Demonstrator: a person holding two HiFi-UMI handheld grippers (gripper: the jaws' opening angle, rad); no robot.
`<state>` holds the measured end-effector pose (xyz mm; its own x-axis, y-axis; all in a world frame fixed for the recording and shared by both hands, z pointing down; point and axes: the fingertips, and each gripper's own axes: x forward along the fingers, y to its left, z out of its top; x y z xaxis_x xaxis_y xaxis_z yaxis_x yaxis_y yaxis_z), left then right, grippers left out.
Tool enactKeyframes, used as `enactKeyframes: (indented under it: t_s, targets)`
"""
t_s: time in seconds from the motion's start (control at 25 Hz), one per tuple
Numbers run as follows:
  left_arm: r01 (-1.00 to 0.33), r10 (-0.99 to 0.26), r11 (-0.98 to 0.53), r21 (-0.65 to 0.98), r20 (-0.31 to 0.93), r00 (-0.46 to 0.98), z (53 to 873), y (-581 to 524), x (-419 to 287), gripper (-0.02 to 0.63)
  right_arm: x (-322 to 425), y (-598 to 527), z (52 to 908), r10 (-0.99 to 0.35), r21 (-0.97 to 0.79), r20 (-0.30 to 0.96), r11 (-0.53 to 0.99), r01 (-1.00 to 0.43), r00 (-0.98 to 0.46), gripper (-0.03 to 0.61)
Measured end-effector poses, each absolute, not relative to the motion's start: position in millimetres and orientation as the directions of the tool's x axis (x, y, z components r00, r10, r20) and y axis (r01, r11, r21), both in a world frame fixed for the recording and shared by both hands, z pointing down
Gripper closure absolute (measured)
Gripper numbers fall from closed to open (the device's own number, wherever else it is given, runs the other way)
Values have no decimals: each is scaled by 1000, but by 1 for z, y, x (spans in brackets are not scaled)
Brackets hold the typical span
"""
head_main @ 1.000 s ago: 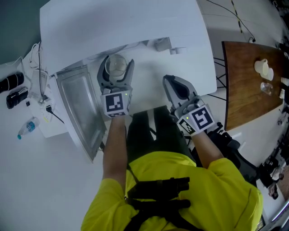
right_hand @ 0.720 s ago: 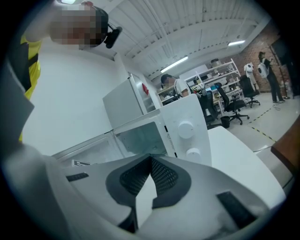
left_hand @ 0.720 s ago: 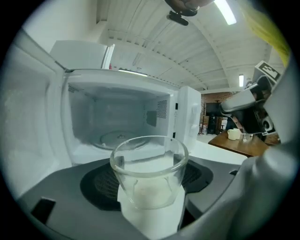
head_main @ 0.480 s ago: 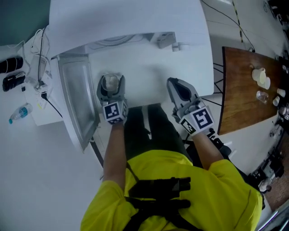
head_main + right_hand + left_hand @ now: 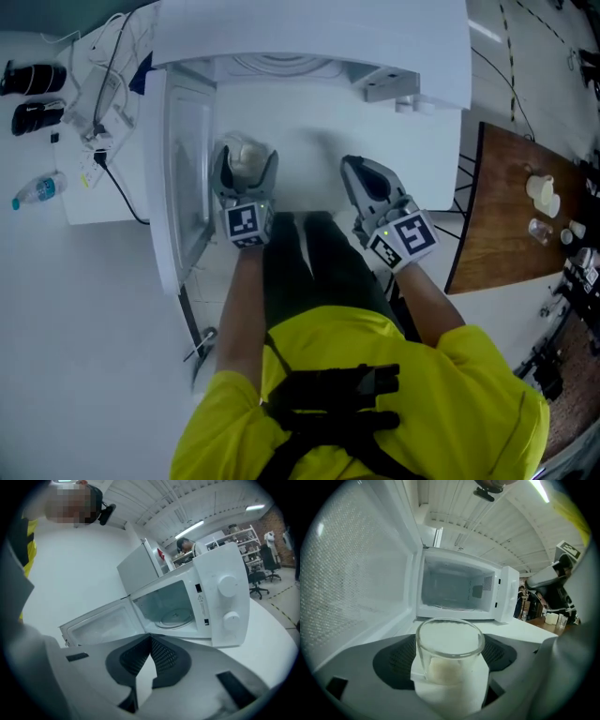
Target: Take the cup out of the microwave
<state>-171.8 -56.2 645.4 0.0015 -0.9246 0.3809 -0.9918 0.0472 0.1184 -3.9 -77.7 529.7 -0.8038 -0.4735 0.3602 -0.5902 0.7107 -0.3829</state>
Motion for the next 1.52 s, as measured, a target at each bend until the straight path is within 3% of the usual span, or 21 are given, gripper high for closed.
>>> enactKeyframes:
  t_s: [0.12,0.28,0.32,0.36,0.4,0.44,0.88,1.4,1.52]
  targets:
    - [-988,-920,65,142,391,-4,633,-41,-168,152,-6,-76,519,-474,-385,357,710,-589,-805,572]
    - [-984,-910,71,163,415,3,590,-14,-146,171,1,-76,485,-500,-368,346,706,-605,-794,572]
    - [-983,-911,51,178,411,27,570,-7,-137,258,3,-76,472,-510,-362,336,706,-609,-792,574]
    - [-980,-915,22,200,398,61,546,-2,-128,441,6,-77,457,-521,-355,323,707,-611,-790,574]
    - [-975,-923,-10,222,372,94,518,0,-122,566,8,-77,440,-533,-346,306,710,-614,-789,574]
    - [-972,-933,-42,232,338,121,487,-1,-119,614,10,-79,422,-547,-333,287,713,-617,-786,574]
    - [-969,-956,-214,123,176,233,238,-47,-147,613,34,-101,250,-687,-199,47,705,-681,-725,574]
    - [-970,-963,-198,143,158,219,233,-40,-148,613,44,-85,227,-698,-140,46,703,-697,-714,575]
    - [-979,-970,-189,73,141,198,223,-38,-147,612,44,-83,223,-697,-131,41,706,-696,-716,574]
